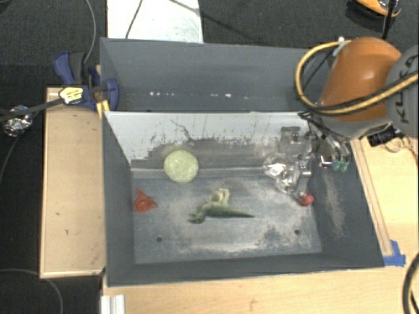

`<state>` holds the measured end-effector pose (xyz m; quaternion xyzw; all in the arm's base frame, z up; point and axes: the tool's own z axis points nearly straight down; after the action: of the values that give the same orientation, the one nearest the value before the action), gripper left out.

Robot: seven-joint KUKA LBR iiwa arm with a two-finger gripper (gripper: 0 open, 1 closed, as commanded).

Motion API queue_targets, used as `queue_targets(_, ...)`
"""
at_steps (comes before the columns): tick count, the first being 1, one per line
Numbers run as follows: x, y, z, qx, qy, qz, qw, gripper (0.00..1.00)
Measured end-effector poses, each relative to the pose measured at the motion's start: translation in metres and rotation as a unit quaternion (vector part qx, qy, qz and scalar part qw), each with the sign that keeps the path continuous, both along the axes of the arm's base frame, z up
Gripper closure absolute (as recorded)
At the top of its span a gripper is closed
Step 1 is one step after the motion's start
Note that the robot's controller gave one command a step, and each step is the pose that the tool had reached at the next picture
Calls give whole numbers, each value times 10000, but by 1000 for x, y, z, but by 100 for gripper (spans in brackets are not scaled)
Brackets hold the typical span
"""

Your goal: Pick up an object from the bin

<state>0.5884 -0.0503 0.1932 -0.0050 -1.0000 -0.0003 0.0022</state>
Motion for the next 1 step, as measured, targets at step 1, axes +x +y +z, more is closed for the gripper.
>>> queue_targets(1, 2, 0, 5, -4, -42, 7, 10000, 0)
